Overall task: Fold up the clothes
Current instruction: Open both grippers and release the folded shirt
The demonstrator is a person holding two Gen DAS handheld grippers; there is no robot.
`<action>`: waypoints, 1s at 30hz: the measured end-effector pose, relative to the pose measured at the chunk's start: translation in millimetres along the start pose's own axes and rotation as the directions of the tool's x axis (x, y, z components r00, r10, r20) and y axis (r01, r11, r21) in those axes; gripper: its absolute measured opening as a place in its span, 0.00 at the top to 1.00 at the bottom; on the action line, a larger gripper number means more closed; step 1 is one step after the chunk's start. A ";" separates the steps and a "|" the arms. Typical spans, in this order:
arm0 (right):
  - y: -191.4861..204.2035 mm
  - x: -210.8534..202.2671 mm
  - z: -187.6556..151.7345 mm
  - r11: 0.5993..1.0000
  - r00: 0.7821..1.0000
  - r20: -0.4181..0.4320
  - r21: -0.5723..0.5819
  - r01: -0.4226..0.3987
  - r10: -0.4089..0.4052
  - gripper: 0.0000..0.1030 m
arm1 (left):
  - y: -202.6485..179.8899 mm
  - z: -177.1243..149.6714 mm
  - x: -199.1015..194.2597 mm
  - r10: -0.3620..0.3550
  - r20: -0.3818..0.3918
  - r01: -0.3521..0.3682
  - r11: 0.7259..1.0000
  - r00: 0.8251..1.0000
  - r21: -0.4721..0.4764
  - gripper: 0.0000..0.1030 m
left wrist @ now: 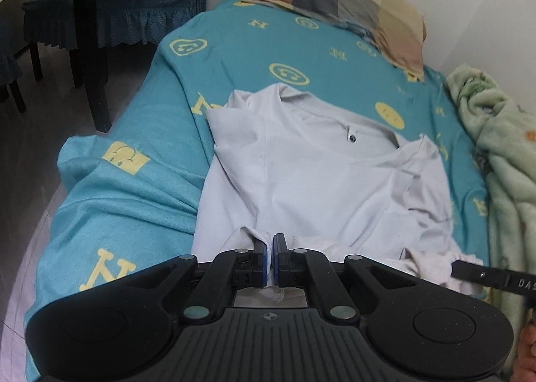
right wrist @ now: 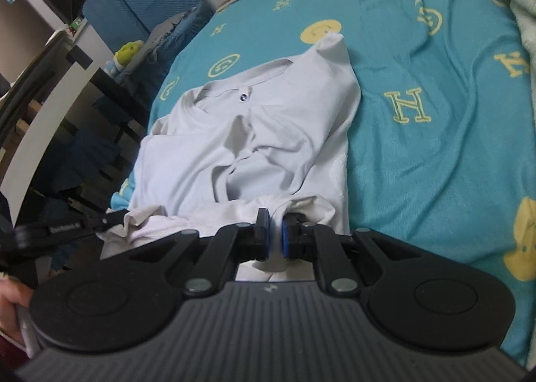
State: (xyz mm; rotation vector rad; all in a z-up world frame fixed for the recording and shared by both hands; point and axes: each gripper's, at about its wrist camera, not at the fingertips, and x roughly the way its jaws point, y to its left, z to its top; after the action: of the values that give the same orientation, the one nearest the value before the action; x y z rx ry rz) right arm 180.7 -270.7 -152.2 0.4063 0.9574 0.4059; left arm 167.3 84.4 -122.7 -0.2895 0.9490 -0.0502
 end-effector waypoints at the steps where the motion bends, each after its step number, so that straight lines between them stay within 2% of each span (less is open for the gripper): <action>1: -1.2 3.1 -0.3 1.000 1.000 -0.003 0.000 0.001 -0.001 0.89 | -0.6 -0.3 6.5 0.008 -0.007 -0.008 1.000 1.000 0.008 0.96; 5: -4.9 12.4 -1.2 1.000 1.000 -0.013 0.006 0.000 0.000 0.89 | 0.5 0.1 23.0 0.021 -0.020 -0.020 1.000 1.000 0.022 0.95; 11: -8.1 10.2 0.7 0.999 1.000 -0.008 0.051 -0.015 0.016 0.88 | -1.3 -1.7 23.7 0.026 -0.021 -0.025 0.999 0.999 0.032 0.95; 14: -6.0 2.2 0.4 0.997 0.999 0.014 0.067 -0.038 0.037 0.87 | -5.7 -1.9 16.1 0.025 -0.008 -0.024 0.997 1.000 0.069 0.91; 16: -4.3 -4.6 0.0 0.995 0.997 0.036 0.077 -0.064 0.061 0.86 | -8.7 -2.2 10.0 0.025 0.004 -0.026 0.995 1.000 0.093 0.86; 18: -1.6 -12.3 -1.3 0.993 0.995 0.058 0.081 -0.085 0.080 0.84 | -10.9 -3.5 2.0 0.027 0.020 -0.029 0.994 0.999 0.106 0.72; 19: -0.1 -16.2 -2.1 0.992 0.994 0.069 0.080 -0.093 0.088 0.77 | -12.0 -4.1 -1.9 0.027 0.029 -0.030 0.993 0.999 0.112 0.67; 20: 1.5 -20.3 -3.0 0.992 0.992 0.082 0.077 -0.100 0.094 0.71 | -13.5 -4.7 -6.2 0.028 0.038 -0.033 0.992 0.999 0.122 0.56; 21: 3.6 -25.2 -4.0 0.992 0.990 0.102 0.069 -0.102 0.095 0.55 | -15.5 -5.3 -10.8 0.030 0.053 -0.037 0.989 0.998 0.140 0.43; 22: 5.6 -30.1 -5.1 0.993 0.988 0.122 0.060 -0.103 0.096 0.40 | -17.4 -5.9 -15.4 0.032 0.069 -0.043 0.987 0.997 0.154 0.37; 23: 7.7 -35.0 -6.2 0.993 0.985 0.142 0.051 -0.105 0.097 0.36 | -19.1 -6.8 -20.0 0.036 0.084 -0.050 0.985 0.996 0.164 0.30; 26: 12.6 -48.1 -9.9 0.996 0.981 0.176 0.021 -0.086 0.081 0.35 | -22.7 -11.3 -32.1 0.045 0.109 -0.064 0.982 0.993 0.180 0.25; 30: 13.0 -56.6 -22.3 1.000 0.988 0.156 0.001 -0.018 0.017 0.35 | -20.9 -24.2 -43.3 0.061 0.099 -0.078 0.981 0.993 0.180 0.21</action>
State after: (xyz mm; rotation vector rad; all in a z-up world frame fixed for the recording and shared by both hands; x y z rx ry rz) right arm 130.8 -284.7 -117.7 0.4428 0.8024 0.3827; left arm 124.2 66.3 -96.0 -0.0871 0.8547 -0.0594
